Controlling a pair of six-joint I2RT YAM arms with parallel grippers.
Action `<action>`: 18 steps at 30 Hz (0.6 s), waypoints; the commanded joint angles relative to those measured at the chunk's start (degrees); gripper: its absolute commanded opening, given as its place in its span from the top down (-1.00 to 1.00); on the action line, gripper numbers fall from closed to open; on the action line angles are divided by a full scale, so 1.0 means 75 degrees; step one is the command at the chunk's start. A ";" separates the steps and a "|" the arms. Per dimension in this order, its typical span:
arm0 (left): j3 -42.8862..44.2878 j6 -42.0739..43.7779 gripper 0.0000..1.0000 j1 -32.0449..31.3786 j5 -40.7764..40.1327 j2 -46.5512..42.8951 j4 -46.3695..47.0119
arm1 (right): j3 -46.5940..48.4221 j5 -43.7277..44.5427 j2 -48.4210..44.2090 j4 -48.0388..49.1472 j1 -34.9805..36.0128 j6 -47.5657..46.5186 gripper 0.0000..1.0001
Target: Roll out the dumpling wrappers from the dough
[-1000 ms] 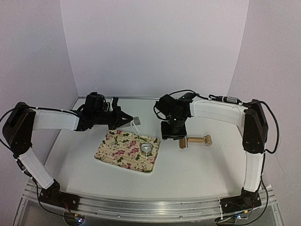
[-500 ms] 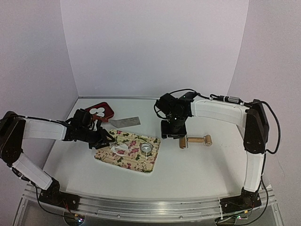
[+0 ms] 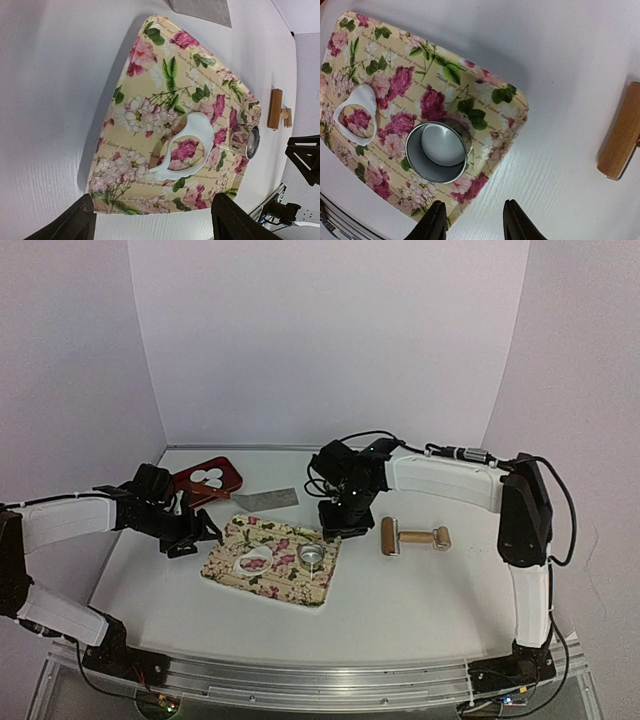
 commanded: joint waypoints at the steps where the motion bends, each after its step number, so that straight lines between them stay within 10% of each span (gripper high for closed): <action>1: 0.0172 0.0394 -0.59 0.0142 -0.0040 0.0146 -0.0378 | 0.0575 -0.0244 0.0702 0.0001 0.0182 -0.0281 0.20; 18: -0.0364 0.0285 -0.60 0.0165 0.0263 -0.0235 -0.0187 | 0.1445 0.0301 0.1905 -0.0267 0.0263 0.0089 0.23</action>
